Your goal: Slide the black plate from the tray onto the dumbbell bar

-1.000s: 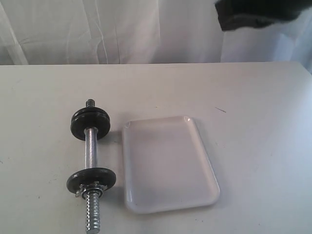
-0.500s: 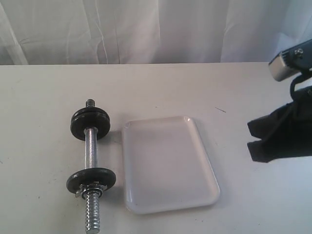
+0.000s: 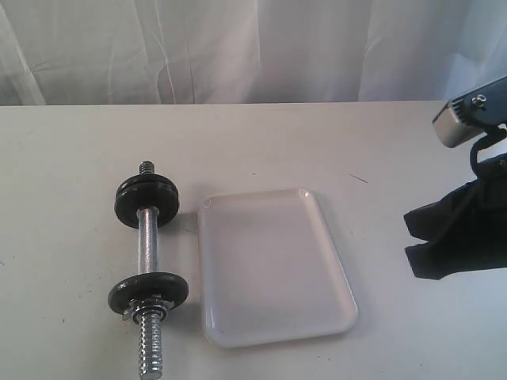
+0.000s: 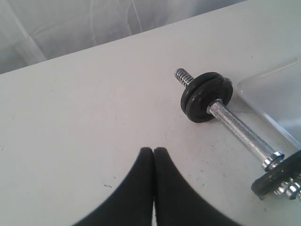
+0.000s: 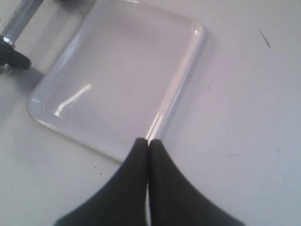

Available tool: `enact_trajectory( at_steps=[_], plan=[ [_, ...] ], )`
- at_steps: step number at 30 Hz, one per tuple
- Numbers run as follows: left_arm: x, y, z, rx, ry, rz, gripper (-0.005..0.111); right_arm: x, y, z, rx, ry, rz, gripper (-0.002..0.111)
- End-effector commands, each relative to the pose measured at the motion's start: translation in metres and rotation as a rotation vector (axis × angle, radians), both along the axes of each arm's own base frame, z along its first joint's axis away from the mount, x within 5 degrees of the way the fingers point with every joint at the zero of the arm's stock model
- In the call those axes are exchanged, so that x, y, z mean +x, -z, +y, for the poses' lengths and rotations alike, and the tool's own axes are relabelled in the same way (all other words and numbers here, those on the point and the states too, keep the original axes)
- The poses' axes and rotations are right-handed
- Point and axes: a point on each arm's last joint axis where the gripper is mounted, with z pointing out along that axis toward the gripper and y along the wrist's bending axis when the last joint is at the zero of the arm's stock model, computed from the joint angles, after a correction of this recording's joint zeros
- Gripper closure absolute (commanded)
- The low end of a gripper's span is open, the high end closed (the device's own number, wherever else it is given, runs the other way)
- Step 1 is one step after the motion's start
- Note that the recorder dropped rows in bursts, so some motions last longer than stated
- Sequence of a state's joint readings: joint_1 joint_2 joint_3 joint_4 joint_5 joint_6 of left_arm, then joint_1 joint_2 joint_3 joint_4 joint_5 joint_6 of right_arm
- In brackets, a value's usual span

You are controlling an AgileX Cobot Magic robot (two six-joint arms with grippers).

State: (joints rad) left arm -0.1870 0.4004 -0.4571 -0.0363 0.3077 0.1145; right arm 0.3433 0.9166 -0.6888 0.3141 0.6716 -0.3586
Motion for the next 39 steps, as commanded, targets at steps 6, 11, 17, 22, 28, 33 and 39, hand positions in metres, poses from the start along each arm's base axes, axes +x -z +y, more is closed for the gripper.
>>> enact_trajectory(
  at_steps=[6, 11, 17, 22, 28, 33, 39],
  plan=[
    [-0.013, 0.077, 0.006, 0.072, -0.016, -0.045, 0.107, 0.000, 0.000, -0.001, 0.007, 0.012, -0.006, 0.108],
    [-0.023, 0.115, 0.007, 0.038, -0.020, -0.037, 0.107, -0.001, 0.000, -0.001, 0.008, 0.013, -0.004, 0.108],
    [-0.032, 0.118, 0.009, 0.039, -0.017, -0.044, 0.107, -0.001, 0.000, -0.001, 0.017, 0.023, 0.002, 0.108],
    [-0.032, 0.118, 0.012, 0.000, -0.104, -0.036, 0.107, 0.000, 0.000, -0.001, 0.017, 0.024, 0.001, 0.108],
    [-0.031, 0.118, 0.015, -0.053, -0.192, -0.029, 0.107, 0.000, -0.001, -0.001, 0.019, 0.026, -0.005, 0.108],
    [-0.031, 0.118, 0.016, -0.058, -0.227, -0.029, 0.107, 0.000, -0.001, -0.001, 0.019, 0.026, -0.005, 0.108],
    [-0.031, 0.118, 0.017, -0.140, -0.269, -0.019, 0.107, 0.000, -0.001, -0.001, 0.019, 0.026, -0.005, 0.108]
  ],
)
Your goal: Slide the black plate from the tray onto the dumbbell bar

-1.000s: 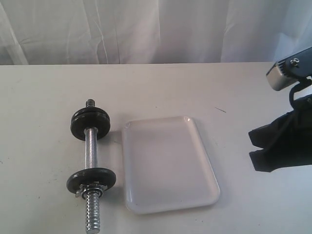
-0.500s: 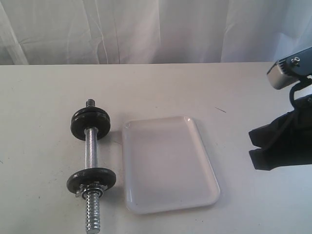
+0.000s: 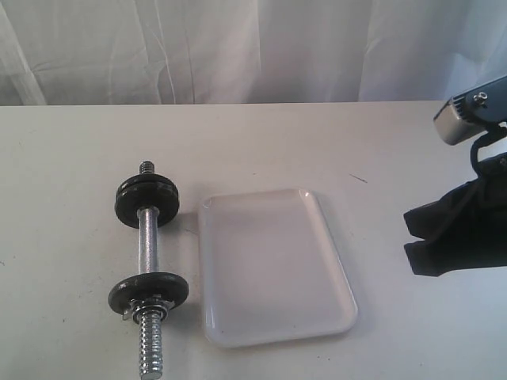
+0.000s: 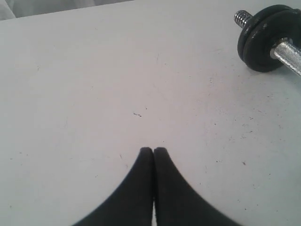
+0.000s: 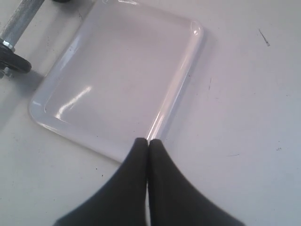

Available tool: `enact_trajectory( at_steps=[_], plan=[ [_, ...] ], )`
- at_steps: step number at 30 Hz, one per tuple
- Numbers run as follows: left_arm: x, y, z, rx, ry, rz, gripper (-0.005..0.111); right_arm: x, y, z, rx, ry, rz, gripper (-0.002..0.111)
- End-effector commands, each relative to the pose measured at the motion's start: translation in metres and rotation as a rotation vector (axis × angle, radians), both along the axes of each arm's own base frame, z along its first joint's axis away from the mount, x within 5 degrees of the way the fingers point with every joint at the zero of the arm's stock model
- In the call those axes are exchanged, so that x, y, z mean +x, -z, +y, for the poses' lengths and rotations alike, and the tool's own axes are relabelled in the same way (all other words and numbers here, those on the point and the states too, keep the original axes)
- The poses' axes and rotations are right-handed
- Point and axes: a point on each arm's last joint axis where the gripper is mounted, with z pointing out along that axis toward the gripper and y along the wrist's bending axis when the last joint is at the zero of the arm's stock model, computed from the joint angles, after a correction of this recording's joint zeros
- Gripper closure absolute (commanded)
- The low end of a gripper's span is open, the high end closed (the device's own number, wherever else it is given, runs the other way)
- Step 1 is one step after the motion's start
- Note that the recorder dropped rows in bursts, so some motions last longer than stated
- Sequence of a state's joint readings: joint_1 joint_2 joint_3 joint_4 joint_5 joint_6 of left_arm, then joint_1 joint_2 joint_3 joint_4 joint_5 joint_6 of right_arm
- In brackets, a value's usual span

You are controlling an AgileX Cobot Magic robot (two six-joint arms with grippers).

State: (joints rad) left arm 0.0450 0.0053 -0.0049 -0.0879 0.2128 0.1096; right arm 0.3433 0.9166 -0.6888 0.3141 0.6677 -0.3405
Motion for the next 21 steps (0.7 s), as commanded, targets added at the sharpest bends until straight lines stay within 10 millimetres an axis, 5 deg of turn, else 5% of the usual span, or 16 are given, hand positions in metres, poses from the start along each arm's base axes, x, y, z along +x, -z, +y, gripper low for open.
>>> enact_trajectory(
  at_steps=[1, 21],
  plan=[
    [-0.0003, 0.0017, -0.0005, -0.092, -0.029, 0.005, 0.107, -0.0002, -0.0004, -0.0013, 0.007, 0.012, -0.009, 0.108],
    [0.0001, 0.0005, -0.0012, -0.120, -0.029, -0.007, 0.107, -0.0002, -0.0004, -0.0013, 0.007, 0.012, -0.009, 0.108]
  ],
)
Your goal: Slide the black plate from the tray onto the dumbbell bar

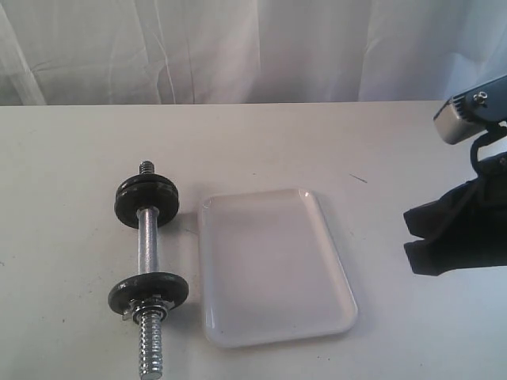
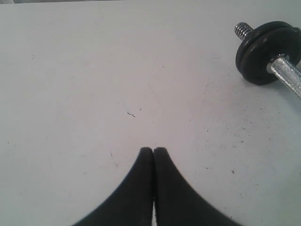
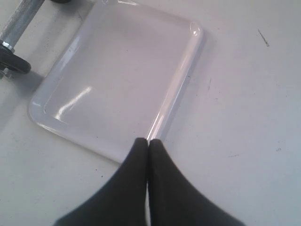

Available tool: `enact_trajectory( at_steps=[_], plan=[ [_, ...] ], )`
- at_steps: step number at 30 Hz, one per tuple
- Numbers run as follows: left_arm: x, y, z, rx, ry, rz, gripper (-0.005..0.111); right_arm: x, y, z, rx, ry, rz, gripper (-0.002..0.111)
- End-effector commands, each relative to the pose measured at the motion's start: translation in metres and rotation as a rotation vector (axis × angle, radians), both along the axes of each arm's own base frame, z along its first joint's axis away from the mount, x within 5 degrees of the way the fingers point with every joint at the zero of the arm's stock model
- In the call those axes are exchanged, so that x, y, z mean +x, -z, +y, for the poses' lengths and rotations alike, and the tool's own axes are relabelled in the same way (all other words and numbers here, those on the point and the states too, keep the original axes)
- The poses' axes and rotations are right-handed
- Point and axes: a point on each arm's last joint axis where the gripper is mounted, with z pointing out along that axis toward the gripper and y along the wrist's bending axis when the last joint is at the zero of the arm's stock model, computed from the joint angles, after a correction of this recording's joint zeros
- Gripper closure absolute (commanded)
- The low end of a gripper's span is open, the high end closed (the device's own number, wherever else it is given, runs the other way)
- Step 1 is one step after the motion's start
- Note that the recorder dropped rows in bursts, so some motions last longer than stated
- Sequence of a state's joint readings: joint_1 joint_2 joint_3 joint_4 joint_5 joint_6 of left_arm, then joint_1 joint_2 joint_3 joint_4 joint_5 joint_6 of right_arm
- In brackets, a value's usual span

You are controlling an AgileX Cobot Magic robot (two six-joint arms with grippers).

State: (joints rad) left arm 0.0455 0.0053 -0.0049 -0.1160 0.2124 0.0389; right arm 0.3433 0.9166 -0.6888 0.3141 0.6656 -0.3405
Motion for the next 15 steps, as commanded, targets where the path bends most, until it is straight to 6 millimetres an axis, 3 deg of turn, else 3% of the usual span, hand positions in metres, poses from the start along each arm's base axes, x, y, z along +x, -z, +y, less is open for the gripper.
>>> enact_trajectory(
  at_steps=[1, 10, 12, 15],
  plan=[
    [0.000, 0.001, 0.000, -0.025, -0.008, -0.007, 0.107, 0.000, 0.000, -0.001, 0.007, 0.011, -0.008, 0.108],
    [0.000, 0.001, 0.000, -0.025, -0.008, -0.007, 0.107, -0.001, 0.000, -0.001, 0.005, 0.008, -0.008, 0.108],
    [0.000, 0.001, 0.000, -0.025, -0.008, -0.007, 0.107, -0.004, -0.001, -0.008, -0.070, -0.004, -0.087, 0.108],
    [0.000, 0.001, 0.000, -0.023, -0.005, -0.007, 0.107, -0.014, 0.006, -0.015, -0.029, 0.057, -0.183, 0.108]
  ],
)
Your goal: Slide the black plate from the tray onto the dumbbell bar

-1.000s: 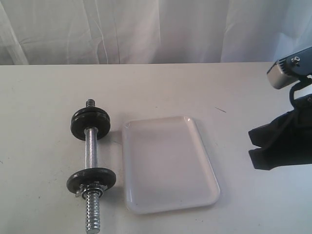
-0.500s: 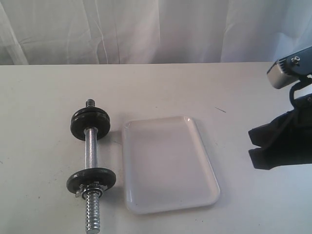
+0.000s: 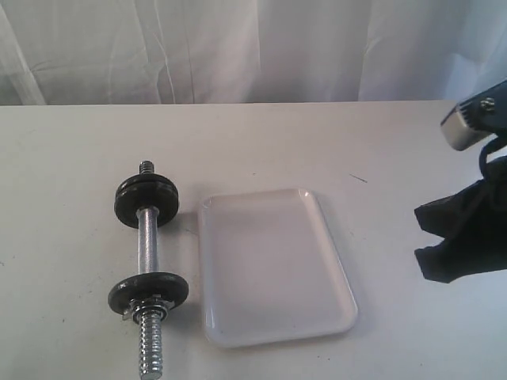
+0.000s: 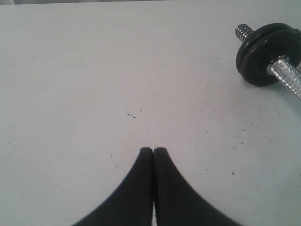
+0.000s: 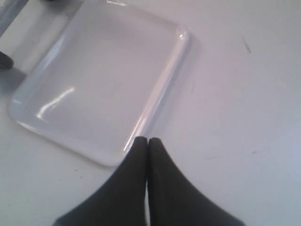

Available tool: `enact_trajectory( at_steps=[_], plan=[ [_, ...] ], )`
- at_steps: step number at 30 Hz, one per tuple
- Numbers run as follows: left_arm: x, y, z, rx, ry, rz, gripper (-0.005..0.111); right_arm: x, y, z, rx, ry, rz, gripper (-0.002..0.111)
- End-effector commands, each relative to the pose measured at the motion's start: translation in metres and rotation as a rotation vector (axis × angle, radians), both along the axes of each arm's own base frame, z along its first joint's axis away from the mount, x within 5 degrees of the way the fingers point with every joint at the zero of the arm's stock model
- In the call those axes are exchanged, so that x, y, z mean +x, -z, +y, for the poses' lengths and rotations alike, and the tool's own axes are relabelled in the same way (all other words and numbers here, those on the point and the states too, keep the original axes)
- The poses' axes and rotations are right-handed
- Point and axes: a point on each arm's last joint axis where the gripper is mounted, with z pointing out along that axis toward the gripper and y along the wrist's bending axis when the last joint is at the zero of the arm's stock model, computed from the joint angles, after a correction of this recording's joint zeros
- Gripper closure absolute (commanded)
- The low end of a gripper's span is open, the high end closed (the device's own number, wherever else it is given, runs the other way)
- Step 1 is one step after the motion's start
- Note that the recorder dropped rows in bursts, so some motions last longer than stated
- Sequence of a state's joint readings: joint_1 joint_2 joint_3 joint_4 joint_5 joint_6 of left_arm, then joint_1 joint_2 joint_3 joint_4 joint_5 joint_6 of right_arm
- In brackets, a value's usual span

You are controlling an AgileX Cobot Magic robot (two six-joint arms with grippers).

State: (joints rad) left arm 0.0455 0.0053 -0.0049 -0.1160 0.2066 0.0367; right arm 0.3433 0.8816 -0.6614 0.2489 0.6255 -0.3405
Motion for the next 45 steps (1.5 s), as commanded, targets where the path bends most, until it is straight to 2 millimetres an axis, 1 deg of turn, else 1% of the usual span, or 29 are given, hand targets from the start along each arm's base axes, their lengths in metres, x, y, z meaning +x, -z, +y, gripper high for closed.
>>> enact_trajectory(
  at_steps=[1, 4, 7, 10, 13, 18, 26, 29, 33, 37, 45],
  plan=[
    [0.000, 0.001, 0.000, -0.021, -0.004, -0.002, 0.107, -0.013, 0.010, -0.011, 0.047, 0.076, -0.150, 0.108],
    [0.000, 0.001, 0.000, -0.021, -0.004, -0.002, 0.107, -0.029, 0.026, -0.020, 0.111, 0.127, -0.239, 0.108],
    [0.000, 0.001, 0.000, -0.021, -0.004, -0.002, 0.107, -0.047, 0.042, -0.028, 0.160, 0.172, -0.259, 0.108],
    [0.000, 0.001, 0.000, -0.021, -0.004, -0.004, 0.107, -0.061, 0.058, -0.037, 0.185, 0.233, -0.272, 0.108],
    [0.000, 0.001, 0.000, -0.021, -0.004, -0.004, 0.107, -0.072, 0.067, -0.046, 0.202, 0.304, -0.295, 0.108],
    [0.000, 0.001, 0.000, -0.021, -0.004, -0.004, 0.107, -0.087, 0.076, -0.056, 0.185, 0.408, -0.312, 0.108],
    [0.000, 0.001, 0.000, -0.021, -0.004, -0.004, 0.107, -0.097, 0.081, -0.067, 0.146, 0.537, -0.431, 0.108],
    [0.000, 0.001, 0.000, -0.021, -0.004, -0.004, 0.107, -0.098, 0.089, -0.069, 0.141, 0.572, -0.436, 0.108],
    [0.000, 0.001, 0.000, -0.021, -0.004, -0.004, 0.107, -0.099, 0.105, -0.072, 0.195, 0.646, -0.407, 0.108],
    [0.000, 0.001, 0.000, -0.021, -0.004, -0.004, 0.107, -0.100, 0.114, -0.072, 0.218, 0.667, -0.399, 0.108],
    [0.000, 0.001, 0.000, -0.021, -0.004, -0.004, 0.107, -0.100, 0.112, -0.072, 0.212, 0.657, -0.434, 0.108]
  ],
)
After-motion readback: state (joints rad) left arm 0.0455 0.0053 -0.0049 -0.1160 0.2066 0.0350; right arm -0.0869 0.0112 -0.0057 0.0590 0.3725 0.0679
